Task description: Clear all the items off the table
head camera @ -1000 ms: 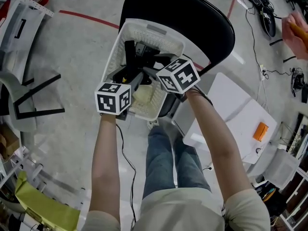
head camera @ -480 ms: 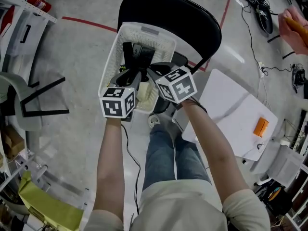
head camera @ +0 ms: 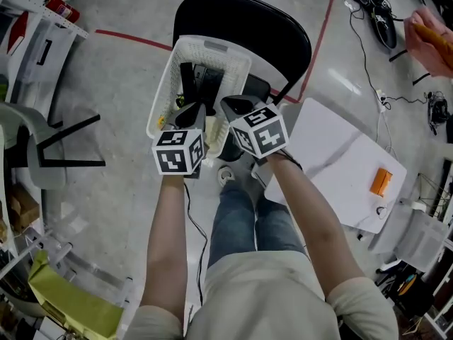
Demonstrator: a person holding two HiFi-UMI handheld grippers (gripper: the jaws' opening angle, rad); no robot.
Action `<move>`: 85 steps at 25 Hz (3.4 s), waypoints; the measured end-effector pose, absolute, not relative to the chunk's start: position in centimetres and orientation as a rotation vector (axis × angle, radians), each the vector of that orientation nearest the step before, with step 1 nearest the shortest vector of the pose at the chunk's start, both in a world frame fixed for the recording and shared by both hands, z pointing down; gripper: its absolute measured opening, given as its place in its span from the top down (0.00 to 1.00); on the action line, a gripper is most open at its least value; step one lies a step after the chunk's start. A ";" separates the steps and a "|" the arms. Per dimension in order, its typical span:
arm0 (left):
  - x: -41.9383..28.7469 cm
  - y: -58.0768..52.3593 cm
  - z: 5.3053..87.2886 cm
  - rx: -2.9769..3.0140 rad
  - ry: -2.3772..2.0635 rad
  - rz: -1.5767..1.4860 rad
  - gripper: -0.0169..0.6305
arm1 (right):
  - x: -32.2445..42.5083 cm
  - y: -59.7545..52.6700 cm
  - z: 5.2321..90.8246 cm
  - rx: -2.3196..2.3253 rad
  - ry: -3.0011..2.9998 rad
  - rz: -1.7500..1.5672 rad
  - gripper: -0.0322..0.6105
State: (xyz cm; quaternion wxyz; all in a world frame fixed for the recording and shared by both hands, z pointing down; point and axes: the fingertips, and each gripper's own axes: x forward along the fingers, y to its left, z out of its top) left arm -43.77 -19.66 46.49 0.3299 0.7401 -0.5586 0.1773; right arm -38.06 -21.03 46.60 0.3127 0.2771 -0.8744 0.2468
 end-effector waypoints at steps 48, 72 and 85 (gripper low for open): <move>-17.6 -6.1 35.1 2.190 -1.202 0.532 0.96 | -11.4 -4.1 35.2 1.314 -2.280 0.762 0.95; 9.2 10.3 34.0 2.443 -0.806 0.629 0.96 | 13.9 13.8 33.9 1.772 -2.113 0.813 0.95; 19.4 16.1 34.4 2.523 -0.650 0.713 0.96 | 25.3 21.0 34.8 1.986 -1.968 0.875 0.95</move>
